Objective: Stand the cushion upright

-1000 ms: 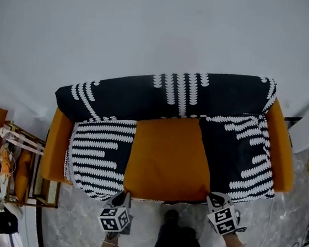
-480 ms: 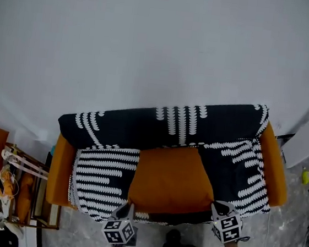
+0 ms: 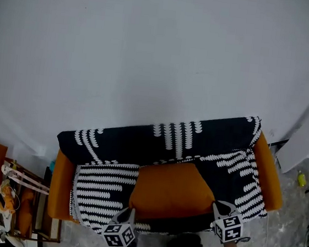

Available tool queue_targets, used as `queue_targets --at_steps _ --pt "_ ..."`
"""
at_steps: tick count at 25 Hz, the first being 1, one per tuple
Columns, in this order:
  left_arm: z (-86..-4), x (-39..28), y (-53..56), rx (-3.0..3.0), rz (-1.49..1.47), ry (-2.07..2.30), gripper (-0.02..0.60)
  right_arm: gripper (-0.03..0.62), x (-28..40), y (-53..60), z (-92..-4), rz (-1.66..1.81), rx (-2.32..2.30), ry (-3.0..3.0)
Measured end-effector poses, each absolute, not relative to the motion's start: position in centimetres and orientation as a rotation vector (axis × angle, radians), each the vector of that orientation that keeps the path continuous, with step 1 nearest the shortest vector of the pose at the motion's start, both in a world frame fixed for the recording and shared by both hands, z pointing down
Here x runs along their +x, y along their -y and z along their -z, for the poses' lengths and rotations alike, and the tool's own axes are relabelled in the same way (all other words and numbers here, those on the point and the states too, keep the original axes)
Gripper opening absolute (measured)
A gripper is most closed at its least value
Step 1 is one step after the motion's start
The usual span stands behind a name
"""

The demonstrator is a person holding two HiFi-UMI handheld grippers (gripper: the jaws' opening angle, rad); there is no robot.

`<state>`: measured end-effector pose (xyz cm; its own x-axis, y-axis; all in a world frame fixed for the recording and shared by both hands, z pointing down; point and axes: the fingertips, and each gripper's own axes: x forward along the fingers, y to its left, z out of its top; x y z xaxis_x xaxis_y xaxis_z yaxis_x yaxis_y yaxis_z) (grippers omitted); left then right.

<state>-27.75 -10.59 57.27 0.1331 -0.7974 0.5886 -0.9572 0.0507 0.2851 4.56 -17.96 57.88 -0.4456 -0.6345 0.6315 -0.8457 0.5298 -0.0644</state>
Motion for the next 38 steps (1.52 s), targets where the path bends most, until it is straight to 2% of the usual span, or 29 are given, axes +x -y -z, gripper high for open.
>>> queue_targets --at_steps 24,30,38 --pt "-51.6 -30.7 26.9 1.674 -0.284 1.927 0.069 0.018 2.1 35.8 -50.6 -0.357 1.096 2.438" --pt "-50.6 -31.6 30.2 1.629 -0.285 1.984 0.094 0.021 1.4 39.9 -49.8 -0.329 1.077 2.479" --pt "-50.0 -33.5 33.9 1.648 -0.299 1.975 0.160 0.021 -0.4 44.0 -49.4 -0.325 1.097 2.487"
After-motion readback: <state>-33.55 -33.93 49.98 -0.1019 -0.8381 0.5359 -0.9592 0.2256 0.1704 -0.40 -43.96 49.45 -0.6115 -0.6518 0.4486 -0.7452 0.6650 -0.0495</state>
